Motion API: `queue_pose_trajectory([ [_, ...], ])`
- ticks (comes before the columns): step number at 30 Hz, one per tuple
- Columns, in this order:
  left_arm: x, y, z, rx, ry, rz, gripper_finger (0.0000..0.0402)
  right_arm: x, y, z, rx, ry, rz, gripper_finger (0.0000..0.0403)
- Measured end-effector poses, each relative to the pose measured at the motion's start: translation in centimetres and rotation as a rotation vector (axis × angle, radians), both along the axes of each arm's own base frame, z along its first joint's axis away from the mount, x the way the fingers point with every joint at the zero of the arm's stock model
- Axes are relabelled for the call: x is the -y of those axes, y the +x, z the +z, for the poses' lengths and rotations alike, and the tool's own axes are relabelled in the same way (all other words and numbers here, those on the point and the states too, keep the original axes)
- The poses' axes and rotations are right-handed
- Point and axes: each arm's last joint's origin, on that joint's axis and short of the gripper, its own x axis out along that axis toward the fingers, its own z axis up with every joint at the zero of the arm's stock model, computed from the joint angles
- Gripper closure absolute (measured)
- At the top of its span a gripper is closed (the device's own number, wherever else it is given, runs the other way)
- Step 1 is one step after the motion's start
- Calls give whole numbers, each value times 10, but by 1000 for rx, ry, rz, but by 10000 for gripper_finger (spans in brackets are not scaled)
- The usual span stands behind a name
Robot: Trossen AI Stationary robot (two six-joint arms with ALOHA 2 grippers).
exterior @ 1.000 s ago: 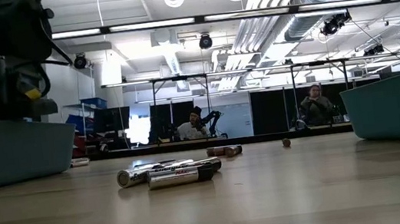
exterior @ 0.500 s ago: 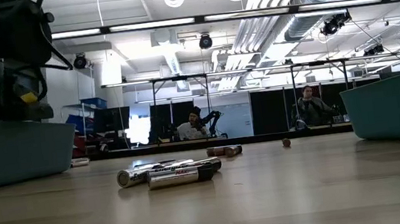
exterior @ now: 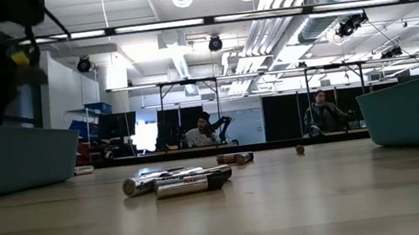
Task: Sort batteries
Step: Put the black battery into the green bin
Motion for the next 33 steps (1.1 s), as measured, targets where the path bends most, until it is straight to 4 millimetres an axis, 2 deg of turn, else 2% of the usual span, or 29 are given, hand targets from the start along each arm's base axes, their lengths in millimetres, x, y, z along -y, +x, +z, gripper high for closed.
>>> queue_pose_trajectory([
  [5,-3,-1,28,137,44,-63,316,-1,-18,4,-54,-21,9,217],
  [11,-10,0,73,397,260,-47,316,-8,-22,-20,-233,-3,231,217],
  [13,-13,-2,87,466,358,-44,316,-9,-18,-37,-279,33,281,217],
  [18,-23,-7,115,545,503,-44,316,-6,-5,-93,-380,92,251,217],
  [25,-32,-7,119,500,542,-90,317,-4,0,-177,-472,201,104,217],
  [29,-35,-3,118,486,550,-79,317,0,-9,-211,-564,54,137,217],
  [33,-37,4,118,470,568,-130,317,8,-20,-228,-669,-155,315,217],
])
